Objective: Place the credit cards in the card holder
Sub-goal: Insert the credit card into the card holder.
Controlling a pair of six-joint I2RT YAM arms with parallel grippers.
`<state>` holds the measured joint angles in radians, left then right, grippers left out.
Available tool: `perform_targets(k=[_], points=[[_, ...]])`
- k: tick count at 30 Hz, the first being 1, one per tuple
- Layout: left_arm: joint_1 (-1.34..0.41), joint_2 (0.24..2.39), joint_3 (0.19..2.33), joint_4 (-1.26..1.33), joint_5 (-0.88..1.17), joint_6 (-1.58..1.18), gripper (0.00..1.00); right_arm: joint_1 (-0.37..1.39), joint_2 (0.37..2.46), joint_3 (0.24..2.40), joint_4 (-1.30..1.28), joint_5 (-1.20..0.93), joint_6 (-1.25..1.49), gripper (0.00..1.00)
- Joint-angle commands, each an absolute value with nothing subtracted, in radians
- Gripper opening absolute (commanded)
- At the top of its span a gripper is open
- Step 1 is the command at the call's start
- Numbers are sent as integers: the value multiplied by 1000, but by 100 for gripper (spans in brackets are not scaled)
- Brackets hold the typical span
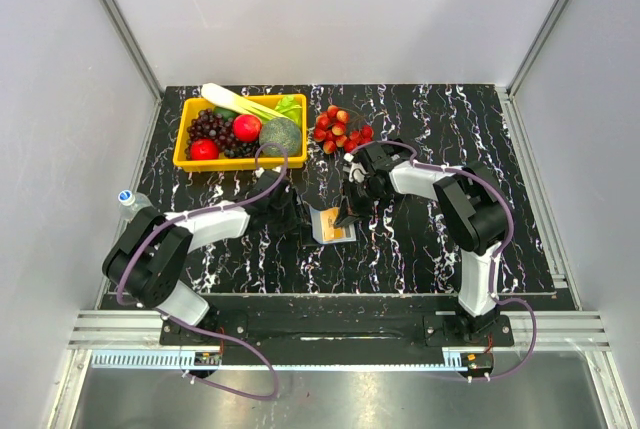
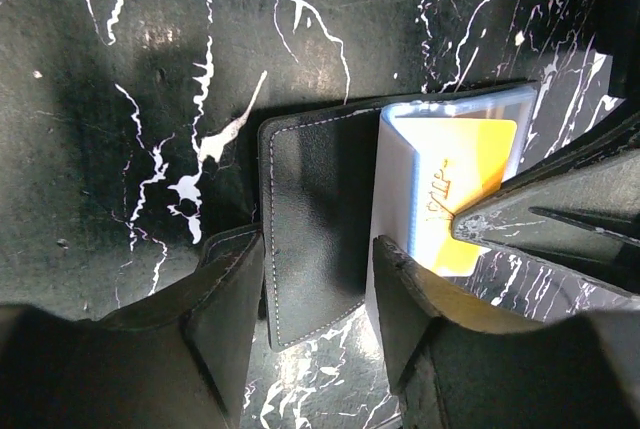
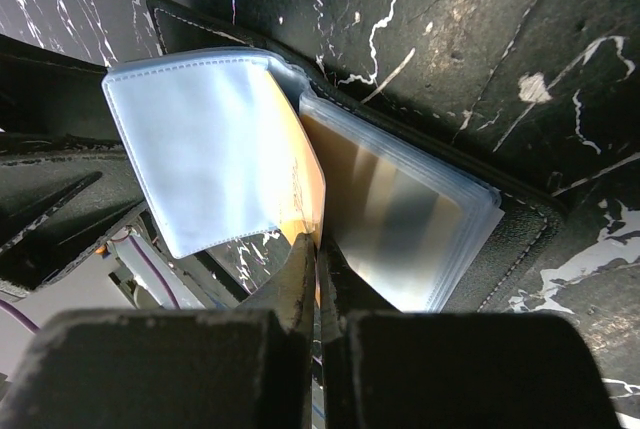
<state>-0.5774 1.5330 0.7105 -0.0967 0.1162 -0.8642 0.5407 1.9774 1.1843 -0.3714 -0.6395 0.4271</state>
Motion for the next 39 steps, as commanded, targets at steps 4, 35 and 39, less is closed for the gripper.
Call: perform_targets(k=[4,35,39], points=[[-580,1543,692,18,190,-890,52,578,2002,1190,-396,-580,413,0],[-509,1308,494,126,87,-982,69,580,2002,1204,-408,-571,413,0],[-509,1365,500,184,161,-968,69,580,2003,1206,-410,-572,411,0]])
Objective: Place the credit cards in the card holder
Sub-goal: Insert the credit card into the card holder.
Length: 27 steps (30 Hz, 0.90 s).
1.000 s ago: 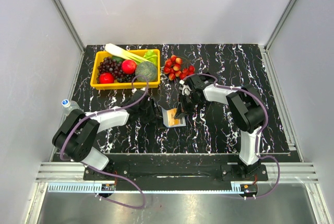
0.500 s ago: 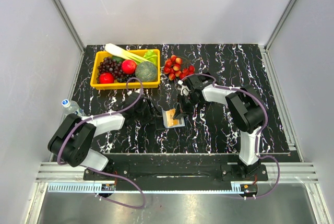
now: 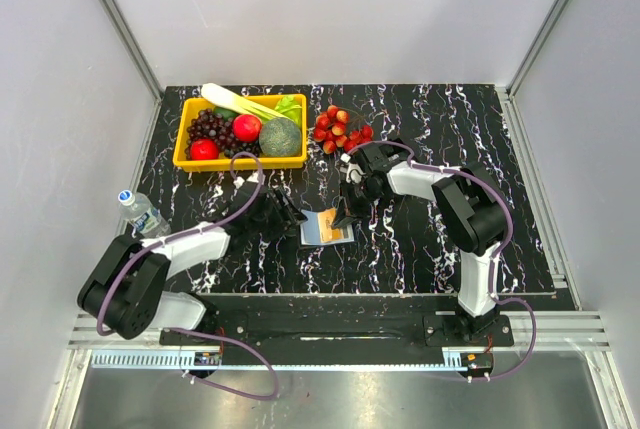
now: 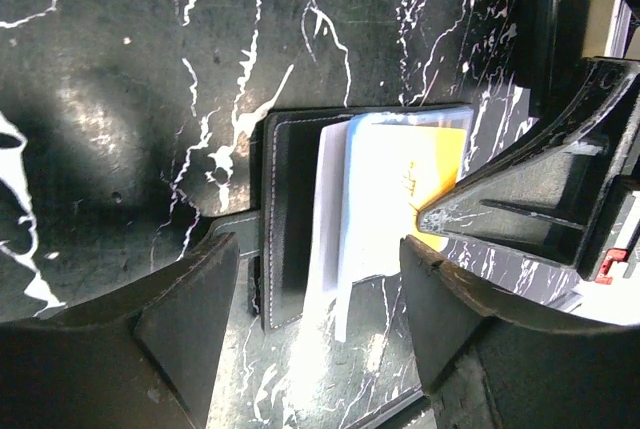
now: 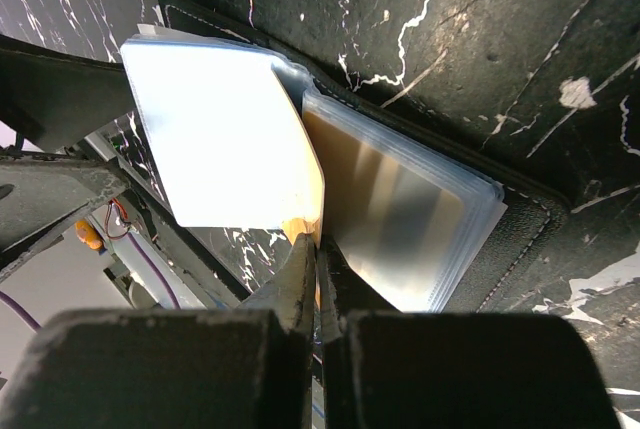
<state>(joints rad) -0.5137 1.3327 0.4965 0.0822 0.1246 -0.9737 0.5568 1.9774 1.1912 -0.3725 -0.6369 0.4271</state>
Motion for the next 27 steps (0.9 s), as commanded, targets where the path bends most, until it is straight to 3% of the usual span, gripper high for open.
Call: perform_targets(k=[1,9,21,27], points=[[-509,1388,506,198,184,-968,69,580,2002,1204,-410,-572,413,0],[-511,1517,575,138,245,-947,57,580,2000,1209,-414,-571,408,0],[-522,1586,635,45,221,-919,4,580,1919,1209,-385,-617,455,0],[-531,1601,646,35,210,-919,0,578,1908,1170,-308,-669,531,0]])
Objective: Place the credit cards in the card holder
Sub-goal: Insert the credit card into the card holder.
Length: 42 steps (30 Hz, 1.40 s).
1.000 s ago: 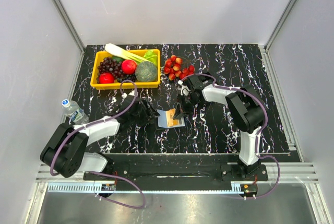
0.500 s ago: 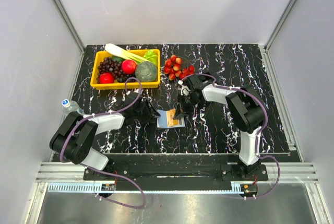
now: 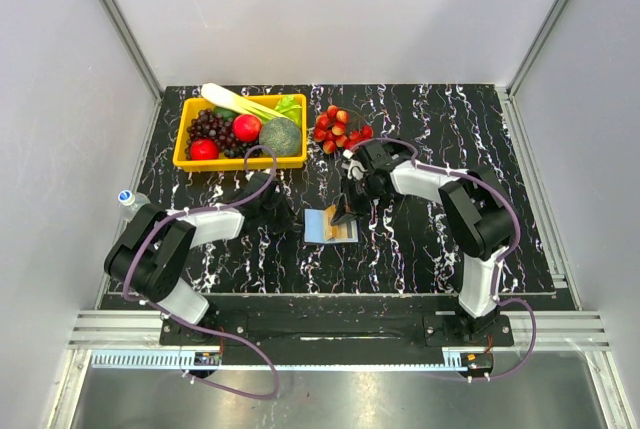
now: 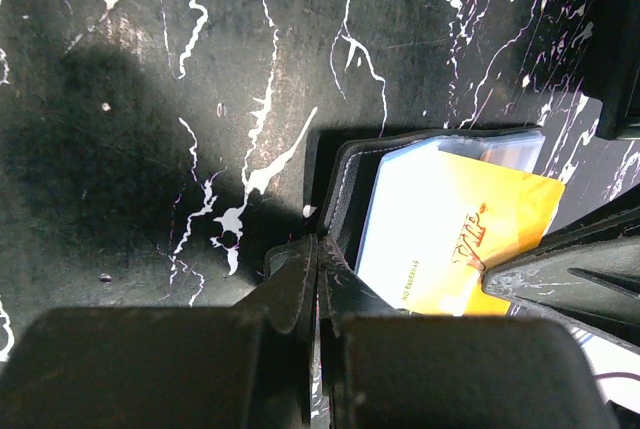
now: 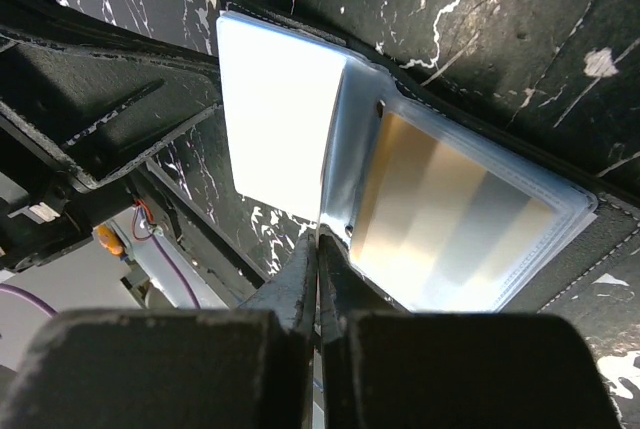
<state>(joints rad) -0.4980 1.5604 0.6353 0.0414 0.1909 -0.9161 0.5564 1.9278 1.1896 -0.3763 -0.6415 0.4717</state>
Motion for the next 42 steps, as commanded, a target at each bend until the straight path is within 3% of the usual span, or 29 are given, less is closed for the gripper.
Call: perform_targets(k=[1,19,26,38,42], points=[[-531,1600,641,31,209,-922,0,580,1910,1163,-296,-675,534,0],[-572,1549,594,35,111,-991,0,511,1772,1016,-190,-637,542,0],[-613,1543,543,104,87,-1049,0,492,1835,937,29,-683,566,0],[-664,1537,480,158,26,-1101,0,499,1864,827,103,-588,558,0],[-670,1534,468,184,15,-1112,0,531,1890,871,13,-583,494,0]])
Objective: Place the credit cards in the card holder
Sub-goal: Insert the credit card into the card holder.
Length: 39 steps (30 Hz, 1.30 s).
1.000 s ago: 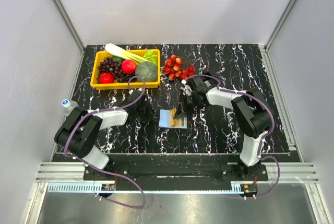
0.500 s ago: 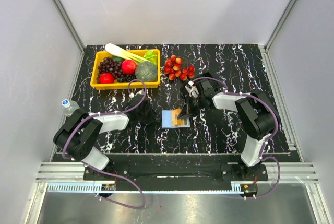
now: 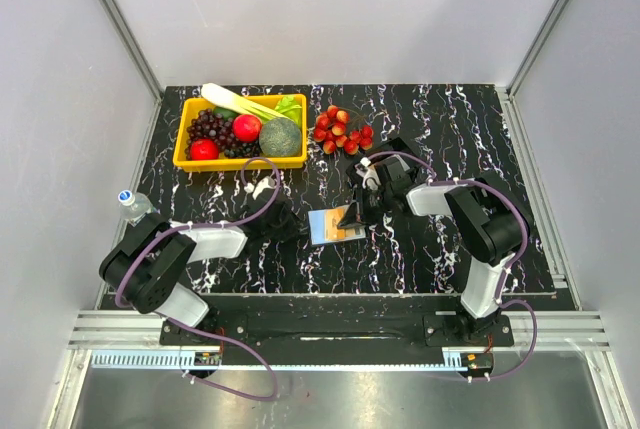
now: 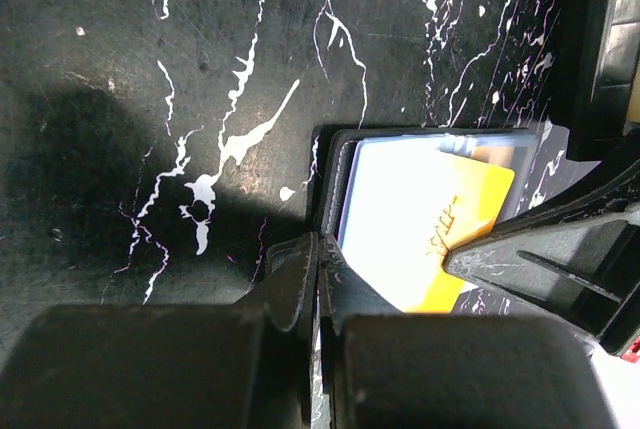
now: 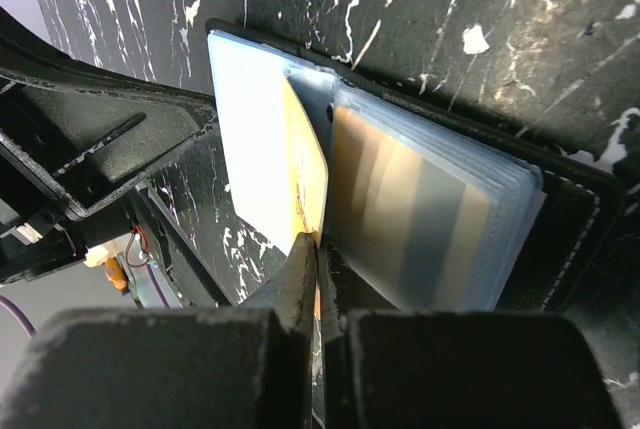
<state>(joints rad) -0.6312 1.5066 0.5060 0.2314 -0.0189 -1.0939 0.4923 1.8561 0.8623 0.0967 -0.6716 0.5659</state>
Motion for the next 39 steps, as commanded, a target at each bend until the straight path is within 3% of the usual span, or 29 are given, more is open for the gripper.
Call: perform_targets(k=[1,12,17,19,27,39], points=[[-670,1535,468,189,15,-1111,0,544,1894,883,8,-575,476,0],[-672,1542,454,235,11,-1120,0,554,1942,920,-29,-657,486,1],[-673,1537,437,247,9,-1132,0,565,1902,928,-67,-583,499,13],[-673,1536,434,248,6,-1135,0,565,1855,920,-101,-502,497,26],[-673,1534,423,271,9,-1141,0,565,1747,933,-162,-423,489,39],[-678,1537,417,302,21,-1143,0,600,1796,980,-153,-449,503,41]])
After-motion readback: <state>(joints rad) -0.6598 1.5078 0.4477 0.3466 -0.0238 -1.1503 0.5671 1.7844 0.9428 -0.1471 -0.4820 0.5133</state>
